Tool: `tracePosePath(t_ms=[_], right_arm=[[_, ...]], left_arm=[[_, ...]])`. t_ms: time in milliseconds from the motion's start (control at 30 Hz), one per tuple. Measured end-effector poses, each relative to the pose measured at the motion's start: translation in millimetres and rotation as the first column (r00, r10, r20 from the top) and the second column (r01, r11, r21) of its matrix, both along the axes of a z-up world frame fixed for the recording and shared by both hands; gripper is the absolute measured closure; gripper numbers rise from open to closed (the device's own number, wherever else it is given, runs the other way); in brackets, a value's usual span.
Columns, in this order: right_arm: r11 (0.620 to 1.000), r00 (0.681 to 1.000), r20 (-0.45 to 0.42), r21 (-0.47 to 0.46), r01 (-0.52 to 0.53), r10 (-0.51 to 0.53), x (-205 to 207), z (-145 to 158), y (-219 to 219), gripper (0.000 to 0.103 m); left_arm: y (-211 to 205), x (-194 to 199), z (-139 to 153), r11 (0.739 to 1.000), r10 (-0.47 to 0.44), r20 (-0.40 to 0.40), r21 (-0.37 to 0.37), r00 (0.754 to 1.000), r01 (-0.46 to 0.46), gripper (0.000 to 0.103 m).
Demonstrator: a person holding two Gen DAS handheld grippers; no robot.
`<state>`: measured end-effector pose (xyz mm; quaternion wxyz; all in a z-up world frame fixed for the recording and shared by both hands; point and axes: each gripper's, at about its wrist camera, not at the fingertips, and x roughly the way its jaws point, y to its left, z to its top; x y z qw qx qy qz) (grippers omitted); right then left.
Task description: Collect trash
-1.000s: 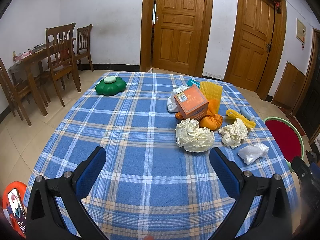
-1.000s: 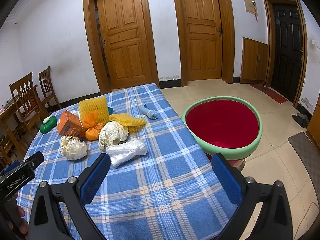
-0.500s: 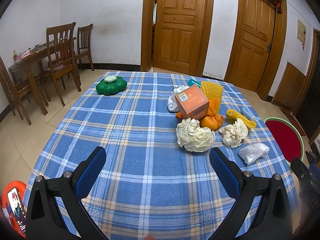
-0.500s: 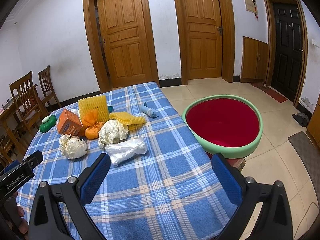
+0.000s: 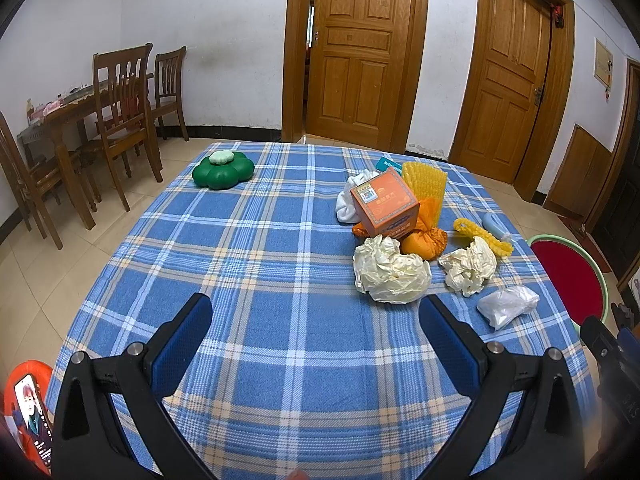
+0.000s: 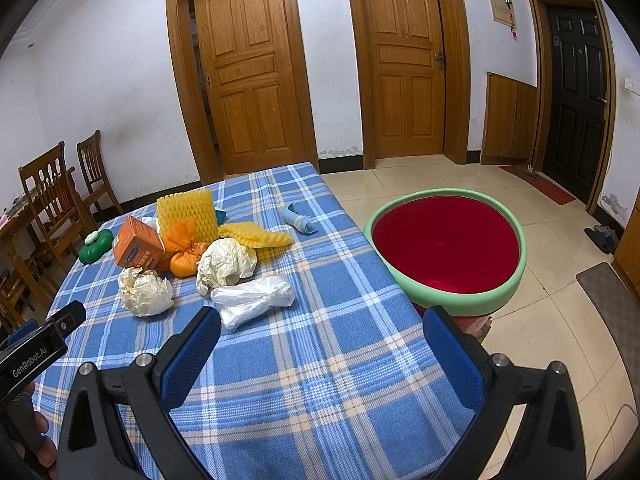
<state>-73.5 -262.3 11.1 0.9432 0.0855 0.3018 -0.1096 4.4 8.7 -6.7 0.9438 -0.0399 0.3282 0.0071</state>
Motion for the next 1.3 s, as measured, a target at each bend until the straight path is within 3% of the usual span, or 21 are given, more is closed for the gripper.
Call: tracePosePath(t_ms=[767, 1300], right_arm=[[1.0, 1.0, -0.007, 0.004, -0.001, 0.001, 4.6, -1.7, -2.6, 0.0], [0.991, 0.992, -0.035, 0.061, -0.115, 0.118, -0.7, -18.2, 12.0, 0.0]], left_arm=[[3.3, -1.9, -5.9, 1.0, 0.004, -0.009, -0.003, 1.0, -0.004, 0.001], [-7.1, 33.1, -8.3, 0.998, -0.055, -0.076, 0.002, 0.996, 0.055, 0.001]])
